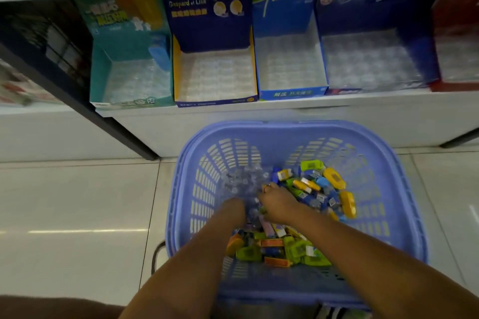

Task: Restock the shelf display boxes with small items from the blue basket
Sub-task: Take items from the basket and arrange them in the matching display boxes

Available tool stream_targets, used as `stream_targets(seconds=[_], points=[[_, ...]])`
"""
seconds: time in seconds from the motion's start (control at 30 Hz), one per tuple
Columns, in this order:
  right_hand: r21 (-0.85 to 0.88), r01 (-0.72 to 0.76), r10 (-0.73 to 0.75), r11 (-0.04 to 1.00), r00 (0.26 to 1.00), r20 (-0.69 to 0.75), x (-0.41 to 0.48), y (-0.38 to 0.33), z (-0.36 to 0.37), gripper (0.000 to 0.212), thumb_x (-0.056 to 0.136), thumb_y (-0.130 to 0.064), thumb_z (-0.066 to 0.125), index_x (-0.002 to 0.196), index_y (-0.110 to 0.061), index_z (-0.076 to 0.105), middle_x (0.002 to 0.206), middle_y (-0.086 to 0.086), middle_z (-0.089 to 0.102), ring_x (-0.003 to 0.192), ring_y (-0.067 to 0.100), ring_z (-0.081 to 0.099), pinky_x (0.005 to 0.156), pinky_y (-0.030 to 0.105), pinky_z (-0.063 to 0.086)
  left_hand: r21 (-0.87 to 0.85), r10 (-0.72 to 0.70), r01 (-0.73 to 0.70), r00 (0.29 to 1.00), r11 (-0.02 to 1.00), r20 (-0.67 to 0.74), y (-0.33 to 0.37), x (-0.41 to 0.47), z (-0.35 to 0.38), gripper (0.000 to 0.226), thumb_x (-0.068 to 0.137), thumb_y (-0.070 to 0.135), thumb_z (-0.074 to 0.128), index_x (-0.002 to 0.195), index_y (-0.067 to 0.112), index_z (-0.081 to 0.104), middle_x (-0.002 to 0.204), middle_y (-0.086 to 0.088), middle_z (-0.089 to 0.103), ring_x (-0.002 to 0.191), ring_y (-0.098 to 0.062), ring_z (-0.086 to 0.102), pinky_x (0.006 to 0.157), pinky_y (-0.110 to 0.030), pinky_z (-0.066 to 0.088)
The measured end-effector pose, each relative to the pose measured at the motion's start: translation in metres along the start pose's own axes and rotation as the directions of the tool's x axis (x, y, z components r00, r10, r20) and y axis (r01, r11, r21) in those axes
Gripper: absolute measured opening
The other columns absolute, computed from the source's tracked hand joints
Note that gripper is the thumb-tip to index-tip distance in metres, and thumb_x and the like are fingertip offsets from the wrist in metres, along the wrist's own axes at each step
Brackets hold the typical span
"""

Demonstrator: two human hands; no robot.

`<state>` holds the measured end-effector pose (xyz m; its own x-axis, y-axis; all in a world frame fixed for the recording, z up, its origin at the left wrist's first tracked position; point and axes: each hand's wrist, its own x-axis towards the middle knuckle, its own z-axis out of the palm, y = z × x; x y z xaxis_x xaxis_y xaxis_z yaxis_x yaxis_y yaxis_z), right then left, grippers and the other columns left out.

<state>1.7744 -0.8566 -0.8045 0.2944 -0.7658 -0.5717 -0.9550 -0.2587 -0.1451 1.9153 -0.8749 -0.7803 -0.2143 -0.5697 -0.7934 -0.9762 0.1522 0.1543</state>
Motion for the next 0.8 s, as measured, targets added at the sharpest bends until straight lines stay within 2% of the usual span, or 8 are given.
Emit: stream_targets(seconds=[0.33,0.4,0.47,0.53,0.6,0.7,0.73,0.8], points=[[-0.015,-0.112,0.113,0.994,0.992,0.058,-0.012,0.003,-0.012,0.028,0.093,-0.025,0.051,0.115,-0.01,0.061,0.113,0.015,0.06,0.109,0.032,0.052,0.086,0.037,0.04,0.019,-0.089,0.087,0.988,0.996,0.127,0.01,-0.002,-0.015,0.037,0.095,0.019,0.055,0.127,0.0,0.053,0.131,-0.018,0.053,0.12,-0.03,0.053,0.098,-0.034,0.043],[0.056,-0.13,0.124,0.99,0.988,0.093,-0.017,0.005,-0.018,0.026,0.095,-0.02,0.048,0.11,-0.004,0.061,0.096,0.017,0.057,0.091,0.03,0.053,0.074,0.035,0.037,-0.045,-0.071,0.075,0.994,0.996,0.082,0.007,-0.009,-0.028,0.024,0.095,0.016,0.054,0.112,-0.001,0.059,0.115,-0.02,0.059,0.104,-0.03,0.059,0.09,-0.036,0.046],[0.262,-0.166,0.139,0.951,0.983,0.121,-0.027,0.01,-0.027,0.016,0.097,-0.013,0.043,0.095,-0.003,0.056,0.074,0.012,0.045,0.064,0.02,0.042,0.066,0.033,0.033,-0.116,-0.051,0.057,0.997,0.992,0.051,-0.001,-0.02,-0.045,0.02,0.094,0.011,0.052,0.076,0.003,0.056,0.078,-0.017,0.055,0.067,-0.023,0.055,0.071,-0.033,0.045],[0.619,-0.199,0.177,0.76,0.979,0.097,-0.041,0.02,-0.041,0.017,0.101,-0.017,0.041,0.089,-0.009,0.049,0.072,0.007,0.044,0.057,0.013,0.041,0.062,0.031,0.034,-0.371,-0.049,0.066,0.997,0.926,0.056,-0.007,-0.029,-0.063,0.029,0.091,0.006,0.056,0.062,0.007,0.05,0.056,-0.009,0.052,0.047,-0.016,0.051,0.053,-0.027,0.046],[0.939,-0.114,0.247,0.326,0.969,0.031,-0.059,0.028,-0.06,0.013,0.1,-0.018,0.044,0.09,-0.014,0.052,0.075,0.004,0.052,0.056,0.01,0.051,0.056,0.026,0.042,-0.627,0.024,0.014,0.998,0.779,0.053,-0.006,-0.045,-0.083,0.024,0.09,0.008,0.058,0.066,0.004,0.058,0.057,-0.007,0.061,0.045,-0.012,0.058,0.051,-0.024,0.052],[0.936,0.23,0.31,-0.267,0.94,-0.143,-0.088,0.041,-0.1,0.017,0.095,-0.006,0.049,0.098,-0.012,0.064,0.075,0.007,0.054,0.05,0.008,0.052,0.049,0.019,0.047,-0.775,0.163,-0.187,0.981,0.603,-0.109,0.005,-0.072,-0.119,0.021,0.094,0.013,0.056,0.075,0.005,0.06,0.071,-0.009,0.064,0.056,-0.012,0.06,0.059,-0.024,0.054],[0.885,0.323,0.33,-0.336,0.92,-0.21,-0.096,0.047,-0.116,0.021,0.093,-0.002,0.048,0.099,-0.011,0.066,0.076,0.007,0.055,0.052,0.008,0.053,0.05,0.018,0.047,-0.785,0.198,-0.265,0.963,0.56,-0.183,0.011,-0.082,-0.132,0.02,0.095,0.013,0.054,0.076,0.007,0.058,0.071,-0.008,0.063,0.052,-0.009,0.059,0.055,-0.021,0.052],[0.848,0.446,0.379,-0.286,0.866,-0.327,-0.11,0.056,-0.148,0.025,0.092,0.001,0.046,0.098,-0.01,0.068,0.079,0.006,0.058,0.056,0.005,0.052,0.055,0.015,0.045,-0.775,0.228,-0.407,0.913,0.484,-0.337,0.022,-0.097,-0.154,0.018,0.096,0.013,0.051,0.078,0.01,0.055,0.068,-0.006,0.061,0.045,-0.004,0.056,0.048,-0.016,0.048]])
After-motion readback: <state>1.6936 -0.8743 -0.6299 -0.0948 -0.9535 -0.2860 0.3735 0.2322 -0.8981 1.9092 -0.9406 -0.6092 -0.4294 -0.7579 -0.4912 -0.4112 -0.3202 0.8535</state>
